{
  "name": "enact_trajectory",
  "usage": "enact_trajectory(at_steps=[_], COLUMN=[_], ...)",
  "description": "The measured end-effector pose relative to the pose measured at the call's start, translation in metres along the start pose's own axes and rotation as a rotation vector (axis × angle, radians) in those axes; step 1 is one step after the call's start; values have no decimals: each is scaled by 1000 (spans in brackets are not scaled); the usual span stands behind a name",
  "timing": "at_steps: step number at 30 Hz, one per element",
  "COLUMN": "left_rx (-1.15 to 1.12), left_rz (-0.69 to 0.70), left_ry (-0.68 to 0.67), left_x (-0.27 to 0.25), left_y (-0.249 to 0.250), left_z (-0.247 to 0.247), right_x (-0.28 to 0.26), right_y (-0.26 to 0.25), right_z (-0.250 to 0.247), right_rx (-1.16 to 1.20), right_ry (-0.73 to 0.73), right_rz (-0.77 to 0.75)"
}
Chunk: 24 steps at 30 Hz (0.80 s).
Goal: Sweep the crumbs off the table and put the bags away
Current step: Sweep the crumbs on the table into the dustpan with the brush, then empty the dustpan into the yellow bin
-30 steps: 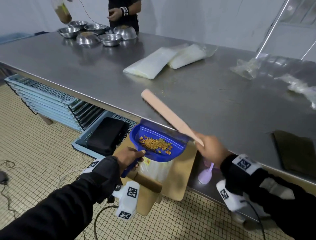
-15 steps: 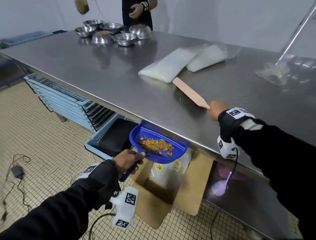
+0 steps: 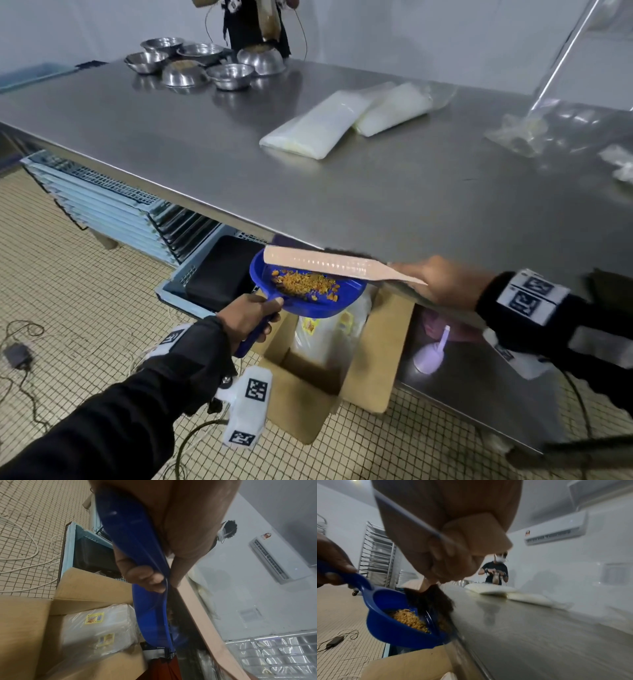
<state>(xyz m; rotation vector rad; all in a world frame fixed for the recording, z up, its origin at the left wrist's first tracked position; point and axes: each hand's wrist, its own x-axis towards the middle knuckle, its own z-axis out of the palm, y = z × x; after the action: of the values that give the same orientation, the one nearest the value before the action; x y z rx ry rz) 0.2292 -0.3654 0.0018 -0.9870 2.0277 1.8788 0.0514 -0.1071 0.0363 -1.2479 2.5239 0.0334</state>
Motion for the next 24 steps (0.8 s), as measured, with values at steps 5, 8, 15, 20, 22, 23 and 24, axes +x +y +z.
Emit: enact_trajectory(at_steps=[5,8,15,20,22,23,24], left_rx=[8,21,79,113,125,146,177], left_rz=[22,26,48,79,90,92,92], left_ry=[-9,-26,-84,-93,-96,-99,-111], left_x=[-3,-6,-10,-9,-8,-6,-5], left_y=[-11,-14,-23,-31,-35,-38,-41], left_z=[14,23,39,46,51,54,57], right_x=[-58,-65,-90,-100,-110,-116,-123], right_y=[9,16,-6,26,26,24,22], right_z=[13,34,55,72,74,75,79], right_rx=[158,187,86,162,112,113,138], right_ry=[174,237,69,70,79,76,70], right_rz=[126,247,140,176,180,200,236])
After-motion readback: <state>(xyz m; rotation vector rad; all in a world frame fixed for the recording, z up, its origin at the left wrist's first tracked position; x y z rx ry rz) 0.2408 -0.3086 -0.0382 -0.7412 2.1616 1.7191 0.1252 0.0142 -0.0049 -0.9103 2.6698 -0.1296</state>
